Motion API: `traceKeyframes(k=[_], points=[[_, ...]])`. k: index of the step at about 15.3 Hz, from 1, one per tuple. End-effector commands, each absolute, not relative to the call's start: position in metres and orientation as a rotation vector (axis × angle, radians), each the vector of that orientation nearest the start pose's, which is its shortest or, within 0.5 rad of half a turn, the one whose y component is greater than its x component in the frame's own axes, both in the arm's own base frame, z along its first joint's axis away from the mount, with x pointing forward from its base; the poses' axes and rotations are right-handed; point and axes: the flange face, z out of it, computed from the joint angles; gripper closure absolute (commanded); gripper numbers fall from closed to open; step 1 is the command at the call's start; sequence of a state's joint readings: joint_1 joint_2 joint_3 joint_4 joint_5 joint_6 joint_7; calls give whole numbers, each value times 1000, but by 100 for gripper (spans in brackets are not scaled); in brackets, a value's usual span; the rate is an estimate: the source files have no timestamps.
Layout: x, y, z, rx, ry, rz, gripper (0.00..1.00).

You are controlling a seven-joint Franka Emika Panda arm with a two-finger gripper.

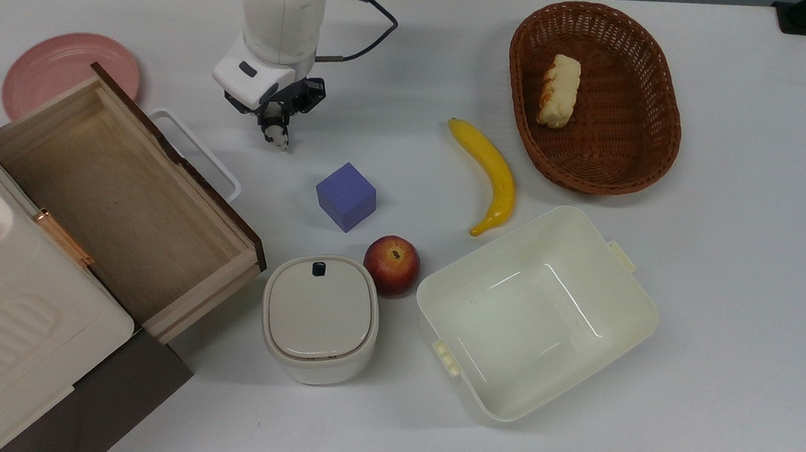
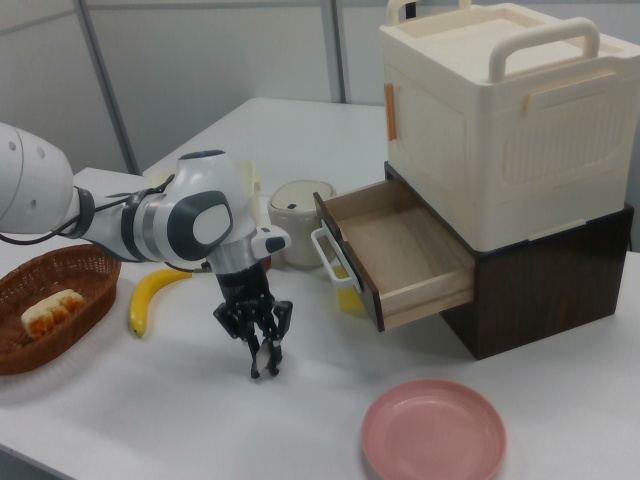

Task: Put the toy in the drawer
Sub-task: 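Close the gripper on the panda toy and lift it, then carry the held panda toy over the open wooden drawer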

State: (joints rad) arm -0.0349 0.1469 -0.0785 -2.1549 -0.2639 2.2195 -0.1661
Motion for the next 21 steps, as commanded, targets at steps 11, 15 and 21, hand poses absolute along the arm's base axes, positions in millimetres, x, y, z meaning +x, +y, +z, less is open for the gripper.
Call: traceKeyframes(k=[11, 15, 21], points=[[602, -30, 464, -3299, -5, -239, 88], [613, -55, 502, -3230, 128, -357, 88], [619, -102, 543, -3133, 309, -488, 88]])
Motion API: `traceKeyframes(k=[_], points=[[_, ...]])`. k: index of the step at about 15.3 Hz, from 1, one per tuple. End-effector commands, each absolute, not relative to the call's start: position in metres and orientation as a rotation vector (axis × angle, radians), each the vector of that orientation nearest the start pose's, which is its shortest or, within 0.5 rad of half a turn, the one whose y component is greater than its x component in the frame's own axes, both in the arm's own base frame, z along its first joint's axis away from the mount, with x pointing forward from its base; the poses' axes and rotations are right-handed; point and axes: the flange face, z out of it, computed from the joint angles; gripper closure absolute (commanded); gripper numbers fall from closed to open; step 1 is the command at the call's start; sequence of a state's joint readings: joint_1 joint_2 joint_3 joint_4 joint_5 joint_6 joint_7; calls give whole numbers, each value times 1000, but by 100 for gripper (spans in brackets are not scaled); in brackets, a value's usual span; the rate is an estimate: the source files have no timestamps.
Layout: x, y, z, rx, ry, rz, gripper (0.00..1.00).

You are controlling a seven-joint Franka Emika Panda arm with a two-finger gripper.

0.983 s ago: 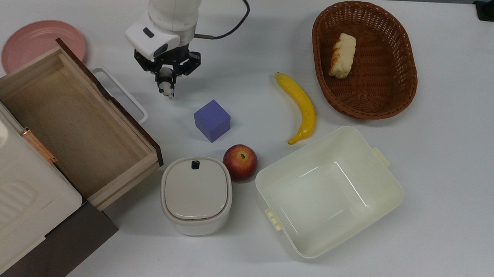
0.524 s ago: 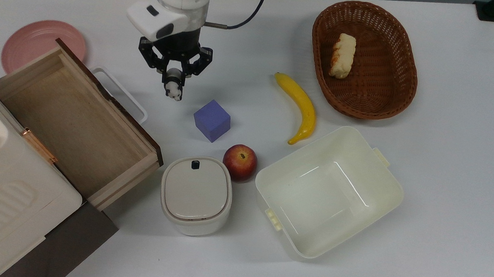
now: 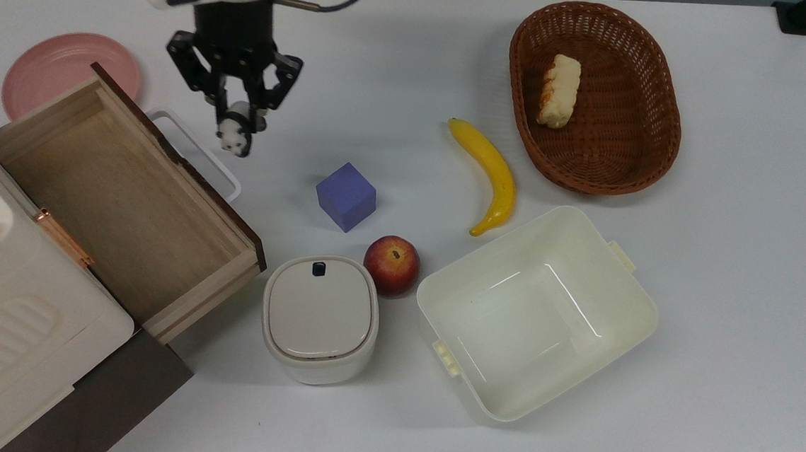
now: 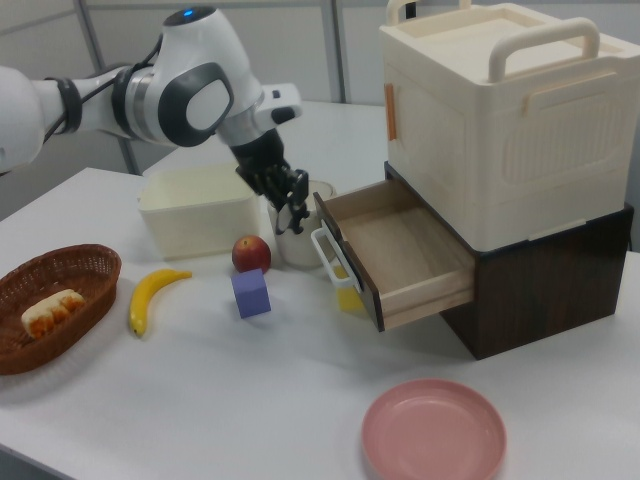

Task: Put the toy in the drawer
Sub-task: 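Carry the held panda toy over the open wooden drawer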

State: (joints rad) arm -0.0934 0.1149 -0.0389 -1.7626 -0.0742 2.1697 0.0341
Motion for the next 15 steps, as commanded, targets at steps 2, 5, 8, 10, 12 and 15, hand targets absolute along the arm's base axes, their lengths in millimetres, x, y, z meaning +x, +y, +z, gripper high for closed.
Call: traceKeyframes(k=[2, 5, 8, 10, 12, 15], points=[[615, -128, 549, -3099, 381, -509, 87], [613, -153, 548, -3097, 397, -517, 87], [621, -182, 553, -3065, 475, -550, 87], [625, -191, 547, -3063, 494, -544, 87], [631, -212, 545, -3052, 544, -557, 87], [639, -222, 529, -3057, 559, -531, 87]])
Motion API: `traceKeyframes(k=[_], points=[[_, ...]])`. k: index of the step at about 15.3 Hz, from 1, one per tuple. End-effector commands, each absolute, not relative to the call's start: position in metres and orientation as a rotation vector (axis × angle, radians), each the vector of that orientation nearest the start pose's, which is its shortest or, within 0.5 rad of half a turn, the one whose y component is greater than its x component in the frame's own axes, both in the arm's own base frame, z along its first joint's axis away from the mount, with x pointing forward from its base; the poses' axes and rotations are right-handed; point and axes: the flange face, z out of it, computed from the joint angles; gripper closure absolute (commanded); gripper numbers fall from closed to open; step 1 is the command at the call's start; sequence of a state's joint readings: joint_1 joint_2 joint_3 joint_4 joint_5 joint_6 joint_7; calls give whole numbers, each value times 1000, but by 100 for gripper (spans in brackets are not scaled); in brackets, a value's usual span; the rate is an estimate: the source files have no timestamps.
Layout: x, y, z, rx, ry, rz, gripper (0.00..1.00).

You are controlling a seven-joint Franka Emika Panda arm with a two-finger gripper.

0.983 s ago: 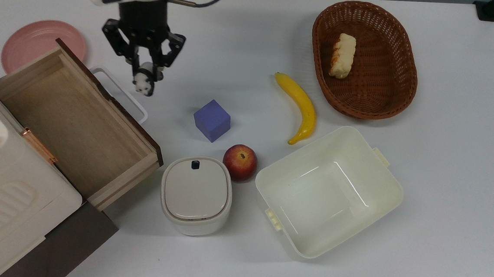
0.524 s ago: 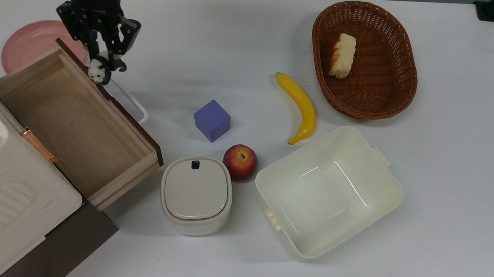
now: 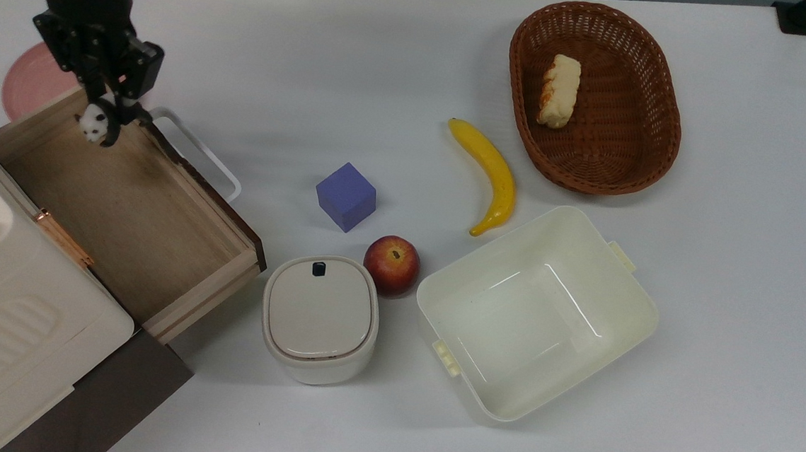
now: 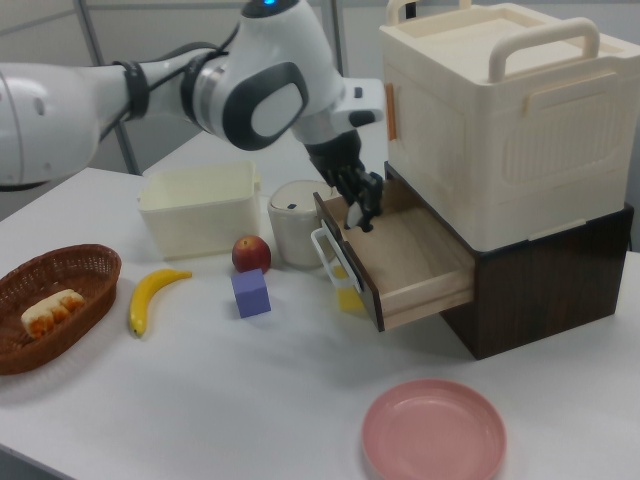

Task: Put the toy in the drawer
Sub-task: 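Carry the held panda toy over the open wooden drawer, then lower the panda toy into the drawer and open the gripper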

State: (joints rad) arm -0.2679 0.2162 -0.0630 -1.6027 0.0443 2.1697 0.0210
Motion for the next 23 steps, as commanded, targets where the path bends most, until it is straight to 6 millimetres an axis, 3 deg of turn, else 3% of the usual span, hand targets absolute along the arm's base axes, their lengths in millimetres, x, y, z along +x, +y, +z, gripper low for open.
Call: traceKeyframes(k=[1, 3, 12, 14, 17, 23], points=[[640, -226, 525, -3057, 567, -541, 87], [643, -233, 526, -3051, 584, -622, 86], [649, -233, 501, -3083, 560, -568, 85], [648, -233, 496, -3098, 553, -552, 81], [647, -232, 493, -3107, 540, -541, 64], [646, -232, 489, -3119, 498, -529, 55]])
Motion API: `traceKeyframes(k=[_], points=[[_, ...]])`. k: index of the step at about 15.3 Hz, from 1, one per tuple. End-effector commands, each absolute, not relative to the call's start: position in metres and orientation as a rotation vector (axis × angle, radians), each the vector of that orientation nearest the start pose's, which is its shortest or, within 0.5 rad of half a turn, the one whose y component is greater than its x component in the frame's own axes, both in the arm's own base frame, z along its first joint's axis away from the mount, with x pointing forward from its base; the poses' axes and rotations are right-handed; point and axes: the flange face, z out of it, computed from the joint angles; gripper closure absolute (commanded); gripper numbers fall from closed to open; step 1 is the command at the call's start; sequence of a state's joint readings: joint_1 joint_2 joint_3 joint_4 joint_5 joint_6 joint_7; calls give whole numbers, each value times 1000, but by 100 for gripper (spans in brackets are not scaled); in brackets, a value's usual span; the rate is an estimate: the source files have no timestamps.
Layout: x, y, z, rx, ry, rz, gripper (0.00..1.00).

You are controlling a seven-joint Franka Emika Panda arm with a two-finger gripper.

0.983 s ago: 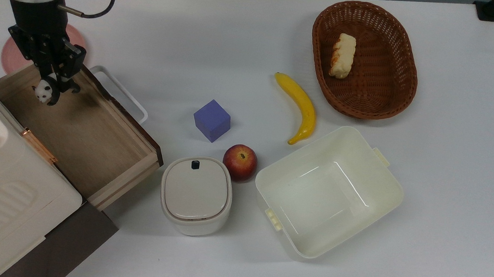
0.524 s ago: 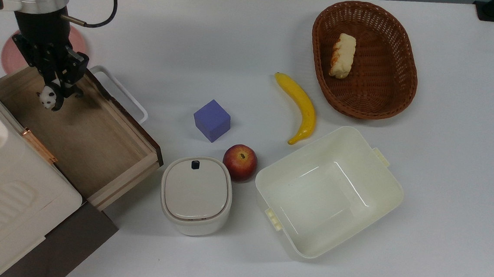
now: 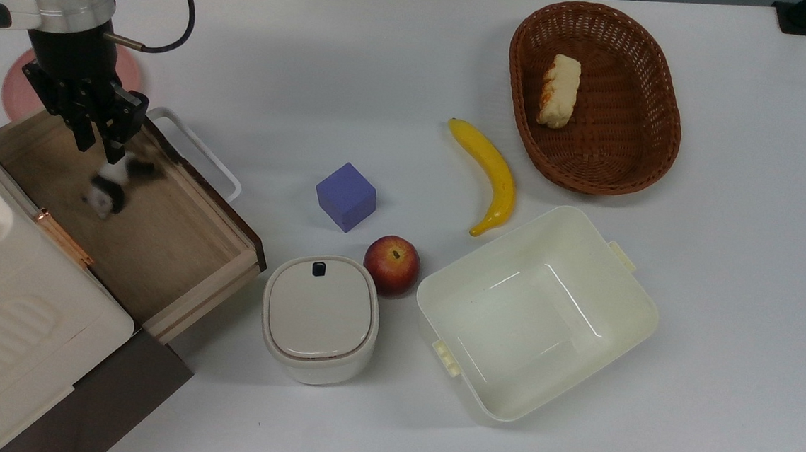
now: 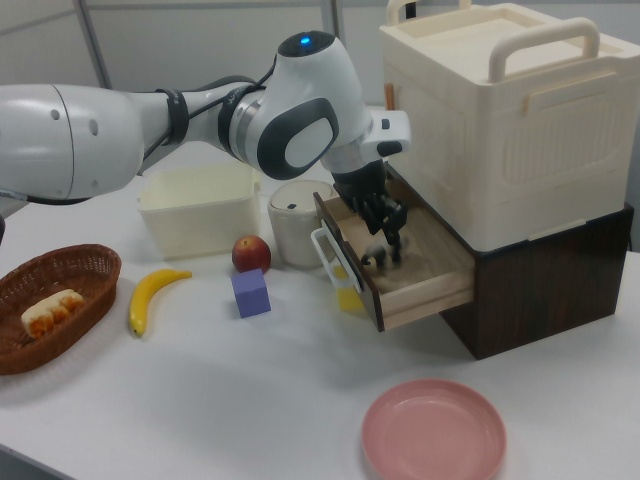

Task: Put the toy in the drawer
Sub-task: 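Lower the panda toy into the drawer and open the gripper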

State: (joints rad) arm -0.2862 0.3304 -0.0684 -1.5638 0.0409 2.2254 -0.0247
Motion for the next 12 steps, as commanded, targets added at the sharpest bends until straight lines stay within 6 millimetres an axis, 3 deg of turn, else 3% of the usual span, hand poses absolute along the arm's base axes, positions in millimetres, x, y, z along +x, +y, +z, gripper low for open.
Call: traceKeyframes(k=[1, 4, 6, 8, 11, 12], points=[[646, -232, 489, -3119, 498, -529, 55], [646, -229, 485, -3118, 494, -517, 41], [645, -225, 490, -3116, 492, -519, 23], [640, -218, 511, -3102, 492, -551, 0], [625, -187, 549, -3092, 432, -481, 0], [617, -167, 570, -3089, 391, -459, 0]])
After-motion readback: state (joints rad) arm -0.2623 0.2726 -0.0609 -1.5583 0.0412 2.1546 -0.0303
